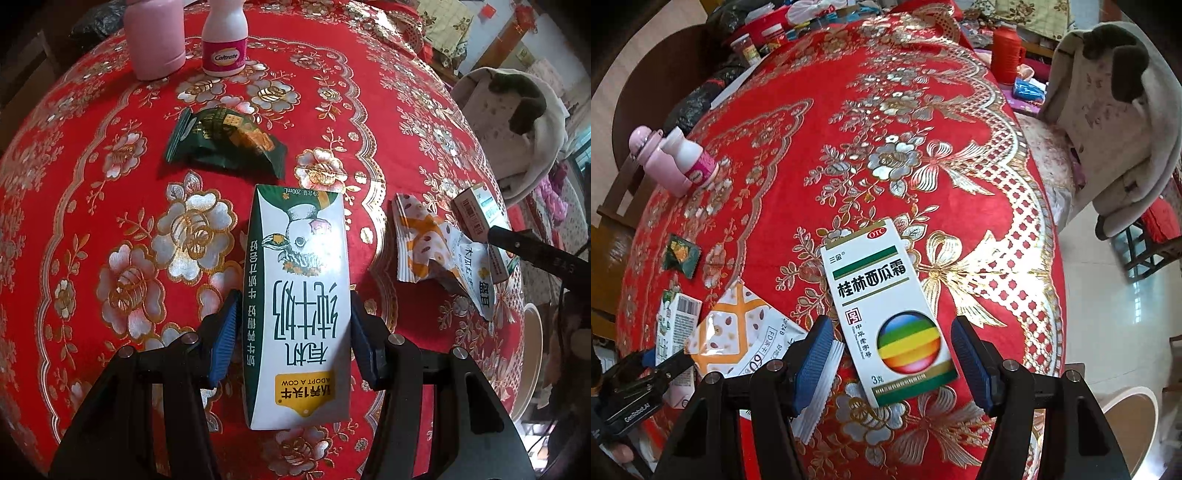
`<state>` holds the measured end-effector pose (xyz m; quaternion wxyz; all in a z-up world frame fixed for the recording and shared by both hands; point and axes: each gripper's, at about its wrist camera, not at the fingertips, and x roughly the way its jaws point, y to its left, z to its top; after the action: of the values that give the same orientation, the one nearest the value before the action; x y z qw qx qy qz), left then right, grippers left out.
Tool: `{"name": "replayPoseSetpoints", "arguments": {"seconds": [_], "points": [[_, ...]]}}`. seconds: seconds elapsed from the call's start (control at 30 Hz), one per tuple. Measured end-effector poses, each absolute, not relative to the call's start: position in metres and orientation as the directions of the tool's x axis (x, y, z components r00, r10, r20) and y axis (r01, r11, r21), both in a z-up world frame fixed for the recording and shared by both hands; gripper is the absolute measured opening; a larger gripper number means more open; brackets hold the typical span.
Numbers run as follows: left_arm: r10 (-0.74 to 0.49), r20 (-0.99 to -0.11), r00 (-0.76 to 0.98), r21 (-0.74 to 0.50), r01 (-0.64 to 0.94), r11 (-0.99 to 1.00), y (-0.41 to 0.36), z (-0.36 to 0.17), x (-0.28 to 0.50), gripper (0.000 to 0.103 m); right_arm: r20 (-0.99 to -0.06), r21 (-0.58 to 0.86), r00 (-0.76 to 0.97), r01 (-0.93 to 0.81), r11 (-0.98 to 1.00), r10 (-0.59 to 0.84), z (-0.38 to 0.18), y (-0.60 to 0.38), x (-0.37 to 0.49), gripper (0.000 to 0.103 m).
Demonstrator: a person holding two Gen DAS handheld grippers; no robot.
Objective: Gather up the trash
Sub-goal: 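Grasp the white milk carton with left tool while right tool grasps the medicine box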
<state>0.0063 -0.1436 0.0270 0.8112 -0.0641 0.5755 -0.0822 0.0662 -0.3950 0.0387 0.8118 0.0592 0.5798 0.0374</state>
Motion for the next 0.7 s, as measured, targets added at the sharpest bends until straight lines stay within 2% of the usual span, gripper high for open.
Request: {"name": "replayPoseSetpoints", "arguments": {"seconds": [0.3,0.37,0.7], "points": [[-0.218,-0.917,0.333,-0.213,0.052,0.976,-0.14,0.027,0.004,0.05,-0.932,0.152,0.336,0.027,0.988,0.134,0.031,-0.396,0.064,0.06],[-0.215,-0.914,0.343,-0.212,0.046,0.976,-0.139,0.029,0.003,0.05,-0.929,0.152,0.345,0.033,0.988,0.132,0.033,-0.397,0.061,0.055],[-0.227,-0.893,0.388,-0.219,0.066,0.974,-0.138,0.052,-0.007,0.05,-0.905,0.187,0.401,0.077,0.979,0.141,0.052,-0.411,0.031,0.055]]}}
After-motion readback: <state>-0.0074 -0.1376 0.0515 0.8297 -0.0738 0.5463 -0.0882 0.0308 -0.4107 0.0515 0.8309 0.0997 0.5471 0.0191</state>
